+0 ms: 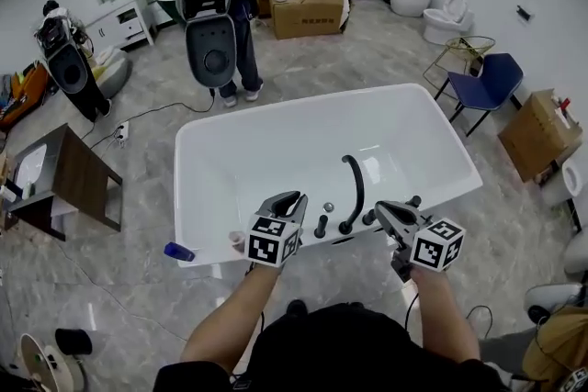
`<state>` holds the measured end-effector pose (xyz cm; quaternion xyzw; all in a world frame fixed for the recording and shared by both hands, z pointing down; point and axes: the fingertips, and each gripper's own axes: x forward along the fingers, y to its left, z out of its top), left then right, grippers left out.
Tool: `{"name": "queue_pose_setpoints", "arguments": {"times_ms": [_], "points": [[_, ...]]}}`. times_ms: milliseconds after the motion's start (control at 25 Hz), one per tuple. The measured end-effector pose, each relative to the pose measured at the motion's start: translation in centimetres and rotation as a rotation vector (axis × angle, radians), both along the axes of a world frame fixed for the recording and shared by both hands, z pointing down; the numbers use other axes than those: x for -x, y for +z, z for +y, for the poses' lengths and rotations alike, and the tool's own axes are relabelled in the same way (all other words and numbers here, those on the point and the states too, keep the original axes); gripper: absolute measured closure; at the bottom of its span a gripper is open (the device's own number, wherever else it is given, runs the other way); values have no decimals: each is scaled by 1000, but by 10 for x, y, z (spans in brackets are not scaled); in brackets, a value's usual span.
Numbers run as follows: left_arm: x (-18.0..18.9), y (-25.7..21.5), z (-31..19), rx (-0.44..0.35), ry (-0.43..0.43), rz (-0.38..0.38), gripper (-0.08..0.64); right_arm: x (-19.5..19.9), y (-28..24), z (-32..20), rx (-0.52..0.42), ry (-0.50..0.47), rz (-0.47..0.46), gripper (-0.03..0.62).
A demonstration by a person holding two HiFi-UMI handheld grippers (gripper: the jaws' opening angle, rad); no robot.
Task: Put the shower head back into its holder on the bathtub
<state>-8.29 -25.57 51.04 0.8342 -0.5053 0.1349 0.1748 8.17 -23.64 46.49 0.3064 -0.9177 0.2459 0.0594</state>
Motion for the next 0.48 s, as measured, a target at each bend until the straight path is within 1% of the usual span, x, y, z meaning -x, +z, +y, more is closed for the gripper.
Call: {"name": "queue_pose_setpoints", "arguments": {"times_ms": [120, 200, 240, 280, 360, 440, 480], "points": [[-5, -23, -7, -50, -27, 10, 526, -16, -16, -8, -29, -10, -18, 575], [-13, -36, -9, -87, -33, -11, 531, -32, -26, -10, -50, -19, -32, 575], [-20, -44, -9, -112, -24, -30, 532, -42, -30, -10, -68, -27, -33, 575], [-30, -53, -7, -145, -3, -50, 532, -52, -34, -9, -94, -37, -24, 575], [-55, -73, -2, -212, 66, -74, 532, -71, -42, -6, -163, -59, 18, 575], [-76, -88, 1, -244, 124, -84, 532, -84, -50, -5, -222, -66, 46, 575], [-82, -94, 2, -253, 135, -88, 532, -88, -55, -5, -239, -63, 42, 575]]}}
